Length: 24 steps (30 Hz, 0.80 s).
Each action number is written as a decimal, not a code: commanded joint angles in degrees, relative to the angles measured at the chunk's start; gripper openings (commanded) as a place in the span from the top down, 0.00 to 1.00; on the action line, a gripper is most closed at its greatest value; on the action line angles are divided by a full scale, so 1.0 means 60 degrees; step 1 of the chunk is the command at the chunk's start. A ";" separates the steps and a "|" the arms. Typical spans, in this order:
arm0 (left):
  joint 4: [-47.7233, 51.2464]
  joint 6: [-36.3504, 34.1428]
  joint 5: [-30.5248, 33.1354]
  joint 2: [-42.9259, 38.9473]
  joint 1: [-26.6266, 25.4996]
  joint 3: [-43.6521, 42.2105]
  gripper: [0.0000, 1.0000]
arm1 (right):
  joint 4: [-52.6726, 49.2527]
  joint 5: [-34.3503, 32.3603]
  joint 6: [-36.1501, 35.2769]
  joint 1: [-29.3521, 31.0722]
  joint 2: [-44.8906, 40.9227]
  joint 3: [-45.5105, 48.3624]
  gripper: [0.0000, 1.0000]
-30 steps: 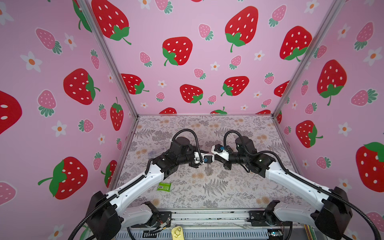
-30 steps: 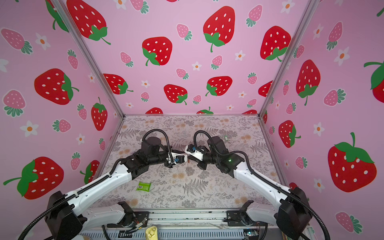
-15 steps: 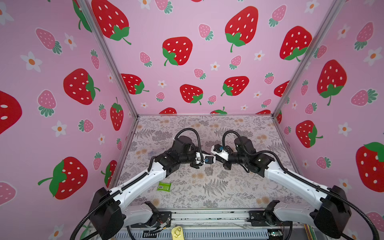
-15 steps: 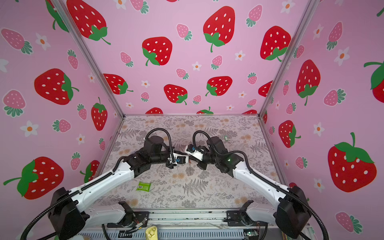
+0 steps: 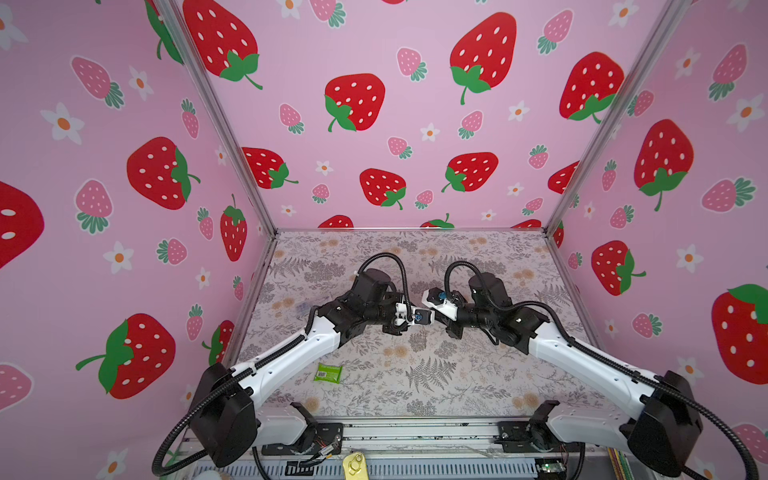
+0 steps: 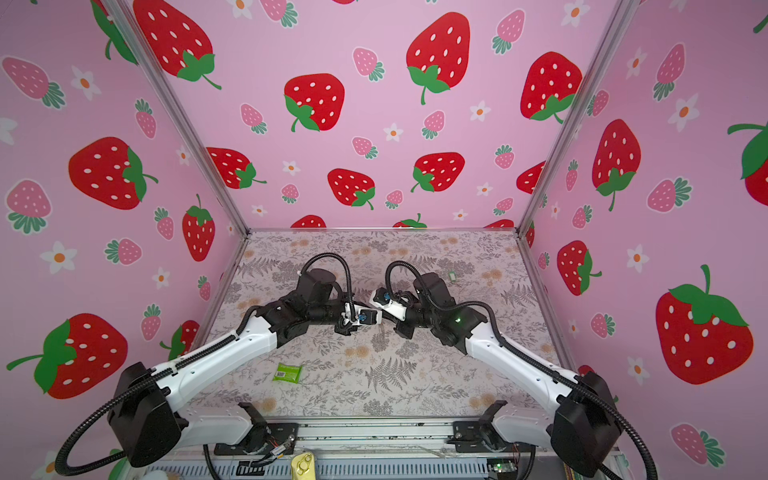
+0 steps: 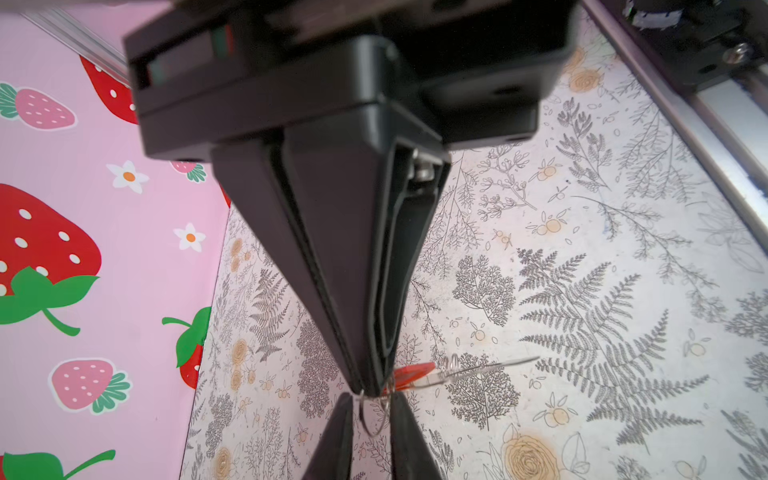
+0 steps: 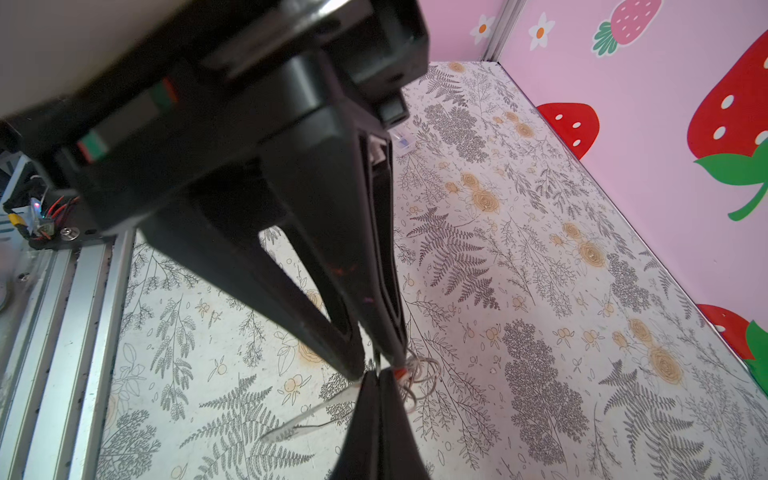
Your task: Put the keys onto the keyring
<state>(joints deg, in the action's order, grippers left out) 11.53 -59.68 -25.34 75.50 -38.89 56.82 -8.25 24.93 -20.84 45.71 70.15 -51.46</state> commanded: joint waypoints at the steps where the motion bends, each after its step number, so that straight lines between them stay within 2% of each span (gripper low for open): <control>1: 0.0257 0.0044 0.0136 0.0099 -0.0036 0.0558 0.83 | 0.0232 0.0180 -0.0141 0.0035 -0.0242 -0.0126 1.00; 11: 0.0763 0.0000 0.0225 0.0504 -0.0080 0.1001 0.93 | 0.0449 0.0179 -0.0214 0.0033 -0.0298 -0.0102 1.00; 12: 0.0865 -0.0014 0.0212 0.0560 -0.0080 0.1061 0.99 | 0.0491 0.0222 -0.0236 0.0037 -0.0306 -0.0084 1.00; 14: 0.0948 0.0024 0.0154 0.0618 -0.0080 0.1155 1.00 | 0.0633 0.0251 -0.0265 0.0033 -0.0356 -0.0003 1.00; 15: 0.0977 0.0079 0.0036 0.0642 -0.0080 0.1206 1.00 | 0.0725 0.0203 -0.0266 0.0028 -0.0405 0.0056 0.98; 18: 0.0924 0.0282 -0.0319 0.0626 0.0012 0.1202 1.00 | 0.0912 -0.0182 -0.0479 0.0027 -0.0699 0.0359 0.81; 21: 0.0802 0.0602 -0.1182 0.0548 0.0297 0.1154 1.00 | 0.1139 -0.0704 -0.0621 -0.0155 -0.1242 0.0731 0.73; 24: 0.0337 0.1252 -0.2483 0.0400 0.0759 0.0987 1.00 | 0.1716 -0.0979 -0.0430 -0.0468 -0.1963 0.1264 0.69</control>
<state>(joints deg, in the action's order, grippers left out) 16.27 -56.38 -31.18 79.00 -36.45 61.49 -1.85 21.06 -22.68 44.10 61.60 -46.22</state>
